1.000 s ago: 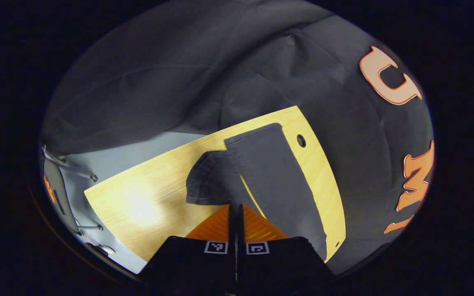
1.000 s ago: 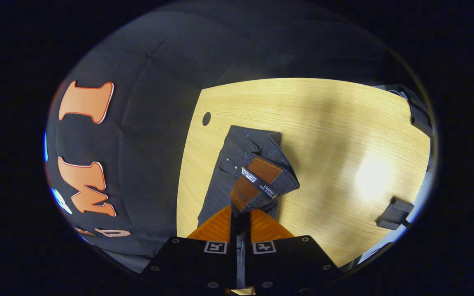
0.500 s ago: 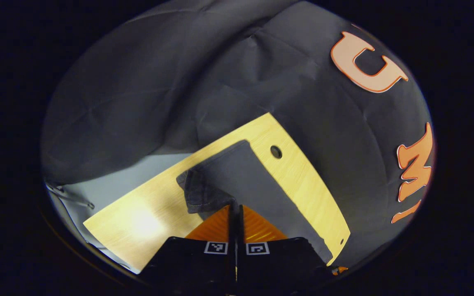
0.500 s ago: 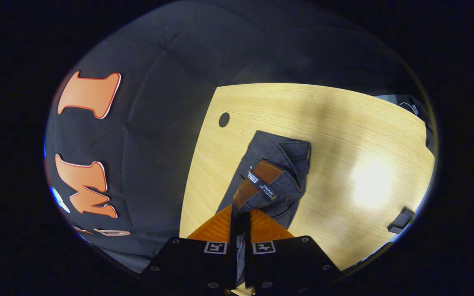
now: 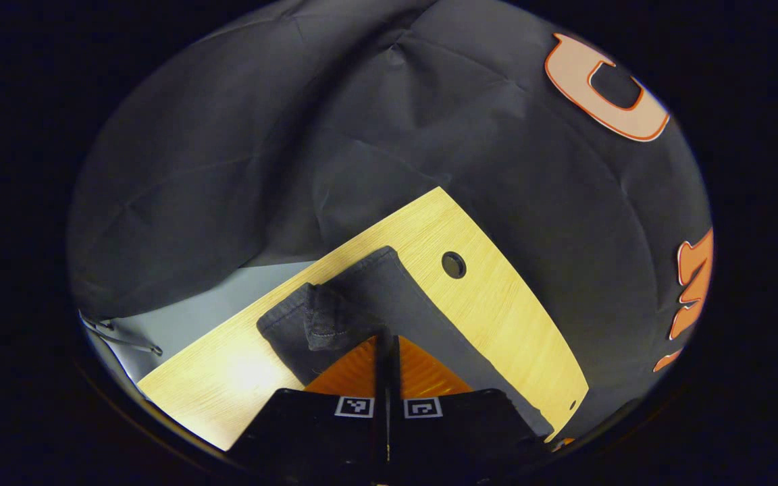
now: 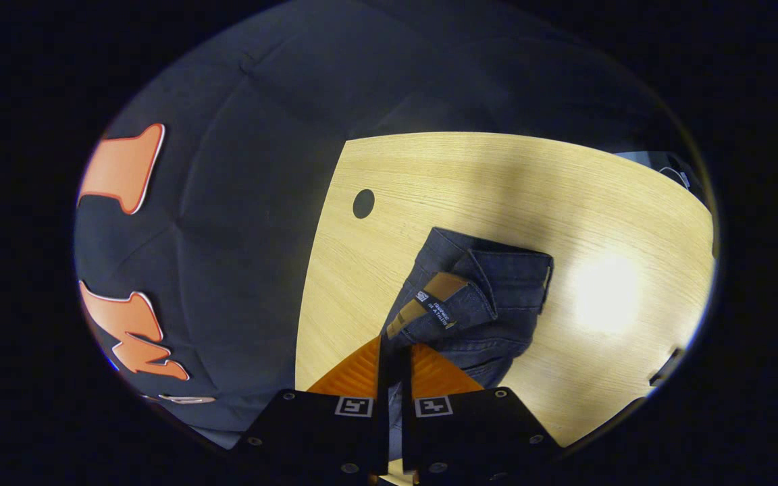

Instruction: Grasp the waist and the cuffs of the jeans and fold them to make the two legs overlap; first hold the waist and fold one-third of the jeans toward the cuffs, then hold the cuffs and fold the remaining one-third in the same direction to finish folding.

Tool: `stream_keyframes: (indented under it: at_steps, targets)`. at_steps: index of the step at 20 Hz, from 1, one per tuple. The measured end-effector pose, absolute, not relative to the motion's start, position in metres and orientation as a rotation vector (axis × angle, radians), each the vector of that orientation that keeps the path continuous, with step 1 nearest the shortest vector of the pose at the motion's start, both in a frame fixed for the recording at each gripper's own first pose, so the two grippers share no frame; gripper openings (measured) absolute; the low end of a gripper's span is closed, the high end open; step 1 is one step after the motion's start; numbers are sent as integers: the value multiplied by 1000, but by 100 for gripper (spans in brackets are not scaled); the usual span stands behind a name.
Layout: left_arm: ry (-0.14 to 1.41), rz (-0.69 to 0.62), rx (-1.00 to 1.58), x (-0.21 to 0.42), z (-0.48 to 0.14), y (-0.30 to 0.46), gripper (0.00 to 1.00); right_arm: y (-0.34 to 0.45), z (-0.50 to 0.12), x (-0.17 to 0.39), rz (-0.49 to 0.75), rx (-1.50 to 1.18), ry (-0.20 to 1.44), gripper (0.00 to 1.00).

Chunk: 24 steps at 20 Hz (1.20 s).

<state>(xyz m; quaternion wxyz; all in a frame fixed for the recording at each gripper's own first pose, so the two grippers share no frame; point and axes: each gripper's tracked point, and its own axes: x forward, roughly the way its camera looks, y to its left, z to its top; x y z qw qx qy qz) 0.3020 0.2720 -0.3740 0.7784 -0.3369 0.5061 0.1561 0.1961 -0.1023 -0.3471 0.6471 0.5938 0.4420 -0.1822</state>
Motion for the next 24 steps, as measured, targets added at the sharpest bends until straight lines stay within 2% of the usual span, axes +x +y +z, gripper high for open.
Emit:
stream_keyframes:
  at_steps: [6, 13, 14, 15, 18, 20, 23, 24]
  targets:
    - [1149, 361, -626, 325, -406, 268, 2, -97, -383, 228, -429, 1297, 1087, 8]
    - [1155, 356, -604, 332, -385, 266, 2, -94, -389, 241, -444, 1354, 1112, 8]
    - [1145, 337, -626, 339, -387, 260, 7, -94, -388, 244, -431, 1365, 1102, 13]
    - [1140, 333, -629, 340, -385, 257, 18, -96, -383, 251, -418, 1380, 1072, 16]
    - [1106, 300, -637, 340, -377, 256, 19, -109, -365, 276, -400, 1411, 947, 39]
    - [1034, 259, -621, 355, -364, 255, 23, -111, -363, 265, -396, 1374, 954, 46]
    - [963, 204, -572, 365, -325, 246, 100, -117, -359, 240, -391, 1262, 974, 66]
    - [946, 190, -551, 364, -310, 245, 97, -120, -360, 232, -393, 1219, 982, 75]
